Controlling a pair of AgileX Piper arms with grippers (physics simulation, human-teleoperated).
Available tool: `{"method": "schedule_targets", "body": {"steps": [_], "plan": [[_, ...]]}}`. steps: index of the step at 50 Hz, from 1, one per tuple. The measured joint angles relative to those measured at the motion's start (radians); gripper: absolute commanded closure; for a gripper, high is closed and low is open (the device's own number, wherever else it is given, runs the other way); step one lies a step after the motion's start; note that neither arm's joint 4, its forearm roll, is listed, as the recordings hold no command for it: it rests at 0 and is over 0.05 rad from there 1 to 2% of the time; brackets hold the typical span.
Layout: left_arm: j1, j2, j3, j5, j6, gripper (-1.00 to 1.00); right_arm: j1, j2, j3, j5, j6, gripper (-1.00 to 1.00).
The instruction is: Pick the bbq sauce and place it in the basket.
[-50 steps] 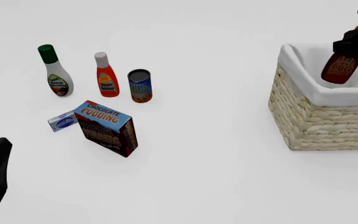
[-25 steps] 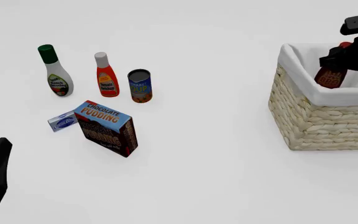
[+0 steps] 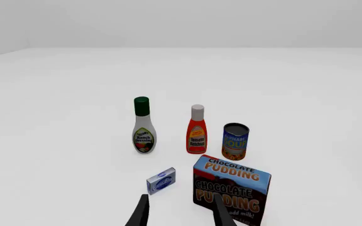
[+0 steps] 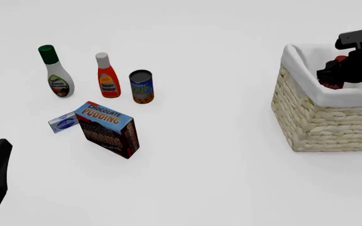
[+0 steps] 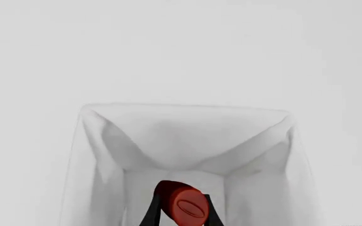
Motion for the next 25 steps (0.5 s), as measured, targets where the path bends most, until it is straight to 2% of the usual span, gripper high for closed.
{"method": "schedule_targets", "body": {"steps": [3,4,25], "plan": [[0.000,0.000,0.000,0.000,0.000,-1.00,-0.001,0.004,0.003,-0.004,-0.001,1.00],[0.000,0.000,0.000,0.000,0.000,-1.00,-0.002,0.005,0.004,-0.005,-0.001,-1.00],[0.000,0.000,0.000,0.000,0.000,-1.00,-0.002,0.001,-0.006,-0.002,0.008,-1.00]]}}
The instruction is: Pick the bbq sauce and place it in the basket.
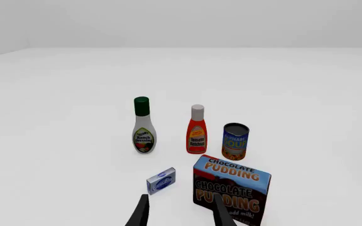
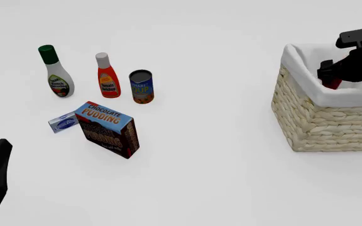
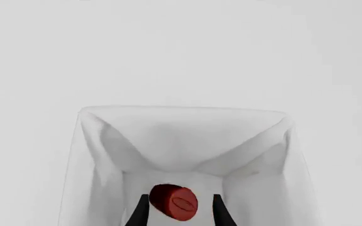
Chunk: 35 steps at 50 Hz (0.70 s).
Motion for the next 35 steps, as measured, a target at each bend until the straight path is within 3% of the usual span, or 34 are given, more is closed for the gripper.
{"method": "schedule_targets", "body": {"steps": [35], "plan": [[0.000,0.000,0.000,0.000,0.000,-1.00,0.006,-0.088,-0.088,0.099,-0.011,-1.00]]}}
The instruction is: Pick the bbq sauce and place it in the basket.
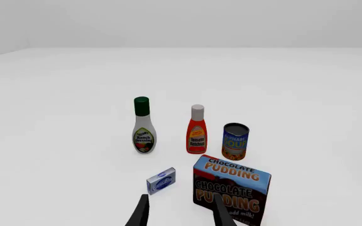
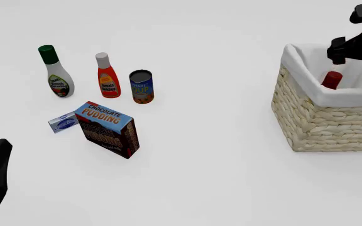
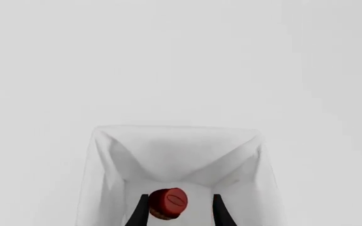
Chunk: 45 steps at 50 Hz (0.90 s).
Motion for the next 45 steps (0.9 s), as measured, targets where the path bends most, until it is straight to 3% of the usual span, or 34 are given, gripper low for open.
{"method": "schedule_targets", "body": {"steps": [45], "plan": [[0.000,0.000,0.000,0.000,0.000,-1.00,0.012,-0.180,-0.110,0.125,0.056,-1.00]]}}
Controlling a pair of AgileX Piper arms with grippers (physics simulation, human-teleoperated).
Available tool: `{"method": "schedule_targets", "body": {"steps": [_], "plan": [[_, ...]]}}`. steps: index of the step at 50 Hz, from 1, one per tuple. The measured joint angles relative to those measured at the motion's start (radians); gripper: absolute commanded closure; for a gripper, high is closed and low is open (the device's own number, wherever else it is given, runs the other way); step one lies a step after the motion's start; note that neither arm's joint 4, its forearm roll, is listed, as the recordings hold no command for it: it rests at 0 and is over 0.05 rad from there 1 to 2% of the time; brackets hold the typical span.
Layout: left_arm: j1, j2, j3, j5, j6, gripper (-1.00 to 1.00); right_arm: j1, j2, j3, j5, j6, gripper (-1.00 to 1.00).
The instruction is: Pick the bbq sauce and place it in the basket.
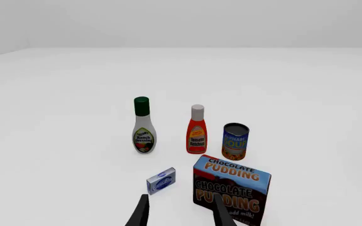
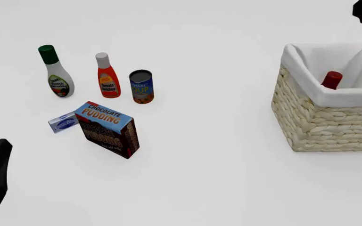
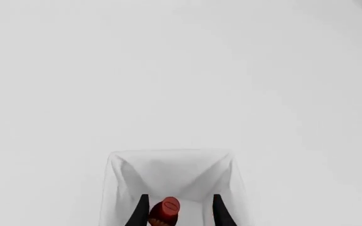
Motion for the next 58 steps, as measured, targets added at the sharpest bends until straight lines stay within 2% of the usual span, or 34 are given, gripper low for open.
{"method": "schedule_targets", "body": {"steps": [29,58], "plan": [[0.000,0.000,0.000,0.000,0.000,-1.00,0.020,-0.104,-0.013,0.033,0.058,-1.00],[0.000,0.000,0.000,0.000,0.000,-1.00,0.003,-0.226,0.071,0.011,0.160,-1.00]]}}
